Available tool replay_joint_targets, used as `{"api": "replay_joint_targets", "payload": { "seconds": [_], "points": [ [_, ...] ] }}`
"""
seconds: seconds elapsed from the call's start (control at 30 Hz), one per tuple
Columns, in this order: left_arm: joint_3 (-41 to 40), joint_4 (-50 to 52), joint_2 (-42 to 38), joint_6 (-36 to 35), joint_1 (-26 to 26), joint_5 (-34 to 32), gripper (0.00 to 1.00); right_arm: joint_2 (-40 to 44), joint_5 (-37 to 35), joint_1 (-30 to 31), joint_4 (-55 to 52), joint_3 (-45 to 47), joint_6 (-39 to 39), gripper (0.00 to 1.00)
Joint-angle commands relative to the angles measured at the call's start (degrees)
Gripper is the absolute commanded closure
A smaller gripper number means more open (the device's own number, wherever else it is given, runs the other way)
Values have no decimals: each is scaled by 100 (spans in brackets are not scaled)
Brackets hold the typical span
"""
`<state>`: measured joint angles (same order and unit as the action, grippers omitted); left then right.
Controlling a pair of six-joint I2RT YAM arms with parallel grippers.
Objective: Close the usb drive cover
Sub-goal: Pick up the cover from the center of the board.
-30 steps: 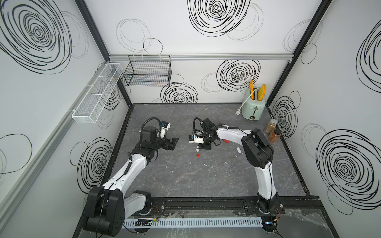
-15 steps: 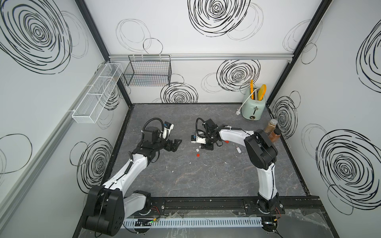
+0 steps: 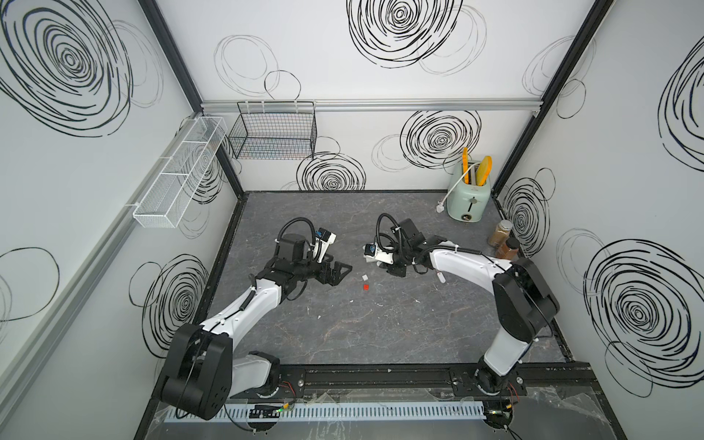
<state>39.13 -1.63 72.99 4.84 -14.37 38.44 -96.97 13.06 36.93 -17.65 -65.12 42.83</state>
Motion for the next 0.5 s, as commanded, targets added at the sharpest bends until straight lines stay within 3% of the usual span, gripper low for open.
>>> {"api": "replay_joint_targets", "payload": {
  "seconds": [0.0, 0.23, 0.47],
  "points": [
    [191, -542, 220, 690, -8, 831, 2, 488, 111, 184, 653, 459, -327, 83],
    [201, -1129, 574, 1569, 55, 1652, 3, 1449, 262, 503, 2262, 1744, -1192, 83],
    [183, -1340, 725, 1747, -66, 1922, 13, 1779, 95, 799, 3476, 2417, -1634, 83]
  ]
}}
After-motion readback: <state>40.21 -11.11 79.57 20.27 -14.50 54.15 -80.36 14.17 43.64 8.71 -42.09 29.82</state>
